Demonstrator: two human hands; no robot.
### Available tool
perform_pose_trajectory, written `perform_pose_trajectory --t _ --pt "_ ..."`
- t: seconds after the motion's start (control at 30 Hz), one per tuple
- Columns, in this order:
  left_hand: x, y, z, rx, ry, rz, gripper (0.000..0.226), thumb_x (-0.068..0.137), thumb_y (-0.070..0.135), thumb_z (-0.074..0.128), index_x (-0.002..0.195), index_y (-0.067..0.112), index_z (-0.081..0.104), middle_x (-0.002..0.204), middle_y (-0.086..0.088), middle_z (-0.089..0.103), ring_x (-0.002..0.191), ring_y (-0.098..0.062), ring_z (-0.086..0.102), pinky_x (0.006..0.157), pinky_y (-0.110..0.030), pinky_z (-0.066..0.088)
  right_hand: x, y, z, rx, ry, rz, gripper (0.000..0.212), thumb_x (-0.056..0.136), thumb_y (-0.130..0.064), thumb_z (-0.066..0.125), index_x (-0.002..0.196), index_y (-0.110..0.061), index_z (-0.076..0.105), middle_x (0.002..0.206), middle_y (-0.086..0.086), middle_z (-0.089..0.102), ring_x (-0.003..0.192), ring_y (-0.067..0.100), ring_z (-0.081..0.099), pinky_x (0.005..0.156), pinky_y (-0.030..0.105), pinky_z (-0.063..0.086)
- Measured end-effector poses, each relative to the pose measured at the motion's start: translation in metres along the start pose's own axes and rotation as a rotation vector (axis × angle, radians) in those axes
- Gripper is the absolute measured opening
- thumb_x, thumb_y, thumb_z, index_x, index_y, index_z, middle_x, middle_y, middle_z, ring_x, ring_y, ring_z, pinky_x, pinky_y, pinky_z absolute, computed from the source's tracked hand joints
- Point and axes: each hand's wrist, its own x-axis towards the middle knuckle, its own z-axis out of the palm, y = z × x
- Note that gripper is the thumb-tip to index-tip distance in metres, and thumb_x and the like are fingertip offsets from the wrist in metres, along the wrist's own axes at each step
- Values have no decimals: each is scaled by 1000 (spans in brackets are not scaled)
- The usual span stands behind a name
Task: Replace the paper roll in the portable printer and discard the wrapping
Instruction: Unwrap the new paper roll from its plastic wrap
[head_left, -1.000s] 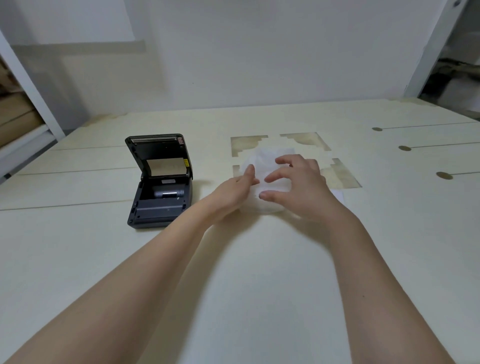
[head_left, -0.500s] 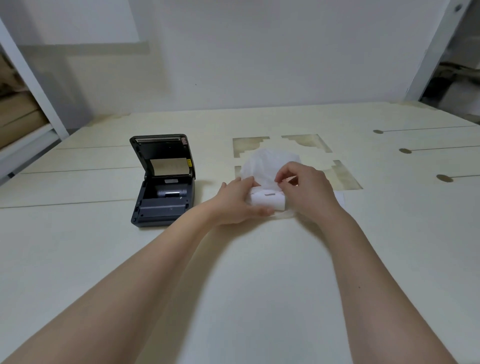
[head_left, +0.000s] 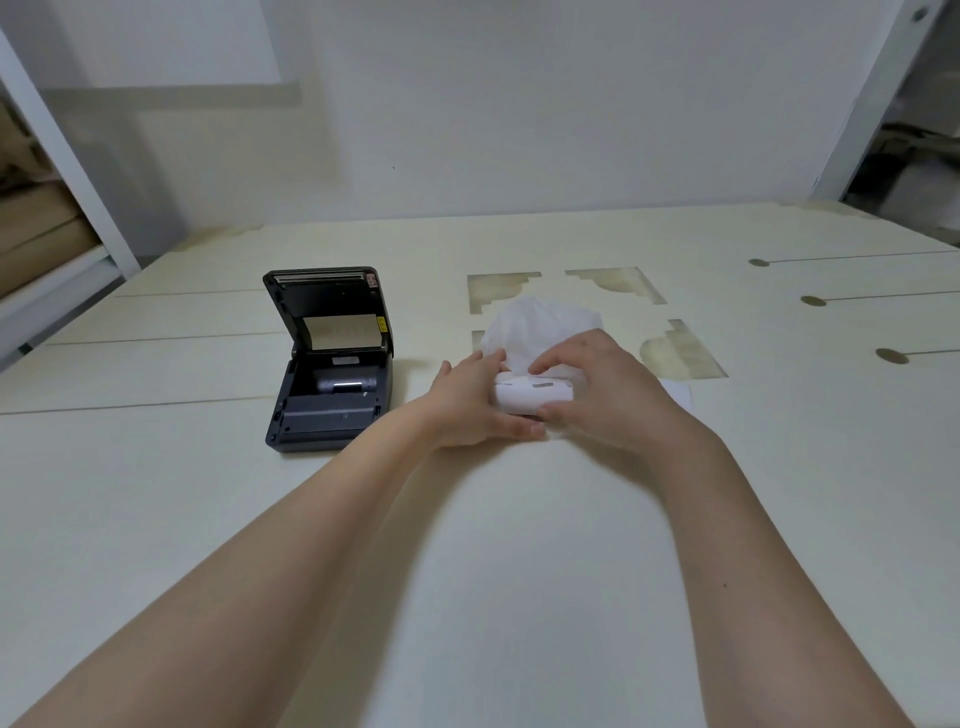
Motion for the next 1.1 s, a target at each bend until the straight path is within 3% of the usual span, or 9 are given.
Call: perform_pose_trajectory --t 0.2,0.37,0.5,0.6,0.7,0.77,0.9,1.0,1.1 --pt "-1 -2 -1 1 -22 -9 106 59 69 74 146 20 38 155 3 36 150 -19 21 124 -45 -1 1 2 3 -59 29 -23 35 79 -26 72 112 -32 65 126 -9 46 121 15 39 94 29 37" --pt "-3 -6 -1 -43 62 -10 71 69 60 77 125 27 48 131 4 54 130 -20 43 120 -44 10 0 0 -10 0 55 -163 36 88 -21 65 123 -19 61 134 -3 45 132 15 26 98 20 25" --pt "-7 -4 -1 62 30 -6 82 77 64 67 146 33 36 157 7 33 150 -19 17 122 -50 -1 -4 -5 -19 251 155 -164 32 91 -20 61 123 -22 58 123 -9 59 115 13 53 80 14 38" --pt "-13 -3 -5 69 -33 -31 71 78 74 55 143 51 38 167 10 8 154 -22 -13 120 -57 -8 -3 -7 -16 239 235 -186 33 90 -18 63 123 -21 58 121 -8 61 105 15 60 85 24 47" --pt "-22 -5 -2 -38 67 3 48 84 74 45 127 55 57 166 18 6 153 -15 -16 119 -54 -16 -1 -5 -14 204 278 -183 34 88 -18 65 122 -21 59 120 -7 62 100 16 62 88 33 50" --pt "-27 -3 6 -7 192 25 54 85 75 38 125 48 62 165 17 13 153 -13 -10 120 -51 -17 0 -6 -13 214 287 -183 35 88 -17 66 121 -21 60 120 -7 62 99 15 62 82 20 47" --pt "-35 12 7 -265 635 51 71 88 68 30 140 24 53 149 4 50 143 -18 37 117 -36 26 -2 -10 -11 238 285 -208 35 85 -14 68 119 -22 62 115 -11 62 99 12 60 75 0 39" --pt "-41 30 -3 -590 617 42 50 102 51 32 143 24 46 133 12 58 117 -12 58 90 -15 48 -2 -13 -9 249 287 -251 36 83 -12 70 116 -23 63 112 -13 62 99 11 60 79 5 42" --pt "-42 42 -7 -804 547 35 36 104 41 37 131 22 53 111 11 59 92 -11 68 79 -23 59 -2 -15 -7 265 295 -305 36 81 -11 71 114 -24 63 112 -12 63 103 10 59 87 26 50"
